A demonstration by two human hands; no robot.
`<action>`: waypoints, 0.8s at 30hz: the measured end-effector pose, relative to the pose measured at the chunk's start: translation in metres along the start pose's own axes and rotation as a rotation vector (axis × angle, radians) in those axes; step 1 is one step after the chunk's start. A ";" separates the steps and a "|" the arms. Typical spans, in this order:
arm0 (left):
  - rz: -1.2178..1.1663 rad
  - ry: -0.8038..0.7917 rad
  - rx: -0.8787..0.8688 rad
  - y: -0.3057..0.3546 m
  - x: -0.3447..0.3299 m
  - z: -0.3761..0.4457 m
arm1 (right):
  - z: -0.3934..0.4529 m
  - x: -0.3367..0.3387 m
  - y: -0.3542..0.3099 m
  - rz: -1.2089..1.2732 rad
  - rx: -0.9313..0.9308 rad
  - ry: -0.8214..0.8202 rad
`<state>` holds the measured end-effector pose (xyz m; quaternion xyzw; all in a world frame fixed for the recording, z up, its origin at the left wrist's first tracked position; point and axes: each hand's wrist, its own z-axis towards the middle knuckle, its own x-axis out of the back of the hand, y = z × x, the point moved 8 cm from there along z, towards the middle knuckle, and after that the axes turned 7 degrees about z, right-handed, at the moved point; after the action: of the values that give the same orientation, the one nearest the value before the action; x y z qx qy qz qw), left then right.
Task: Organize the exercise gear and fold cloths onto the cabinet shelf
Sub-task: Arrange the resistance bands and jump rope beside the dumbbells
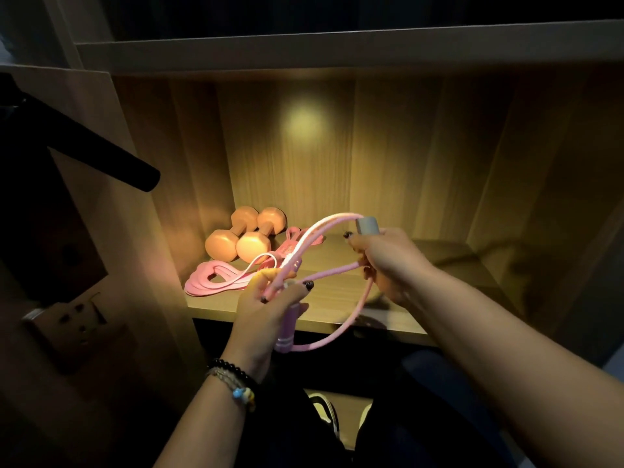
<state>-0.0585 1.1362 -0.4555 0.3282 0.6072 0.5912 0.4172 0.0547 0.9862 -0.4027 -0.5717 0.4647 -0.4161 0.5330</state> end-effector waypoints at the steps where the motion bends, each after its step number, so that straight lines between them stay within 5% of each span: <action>1: -0.014 0.006 0.014 0.003 0.002 0.000 | -0.001 -0.002 0.009 -0.014 -0.026 -0.014; 5: -0.037 -0.045 0.056 0.014 0.004 0.000 | 0.000 -0.006 0.032 -0.189 -0.011 -0.002; 8: 0.009 -0.082 0.054 0.020 0.009 0.002 | -0.017 -0.001 0.007 -0.505 0.396 0.146; 11: 0.059 -0.112 0.044 0.022 0.010 0.003 | -0.042 -0.023 -0.014 -0.552 0.737 -0.033; 16: 0.086 -0.135 0.062 0.021 0.009 0.003 | -0.052 -0.053 -0.005 -0.409 0.608 -0.467; 20: 0.108 -0.140 0.056 0.023 0.014 0.001 | -0.052 -0.057 -0.009 -0.307 0.533 -0.598; 24: 0.091 -0.119 0.123 0.012 0.017 0.002 | -0.049 -0.053 -0.019 -0.553 0.651 -0.580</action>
<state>-0.0656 1.1534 -0.4451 0.4149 0.6012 0.5504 0.4043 -0.0033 1.0265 -0.3786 -0.5695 -0.0244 -0.4888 0.6604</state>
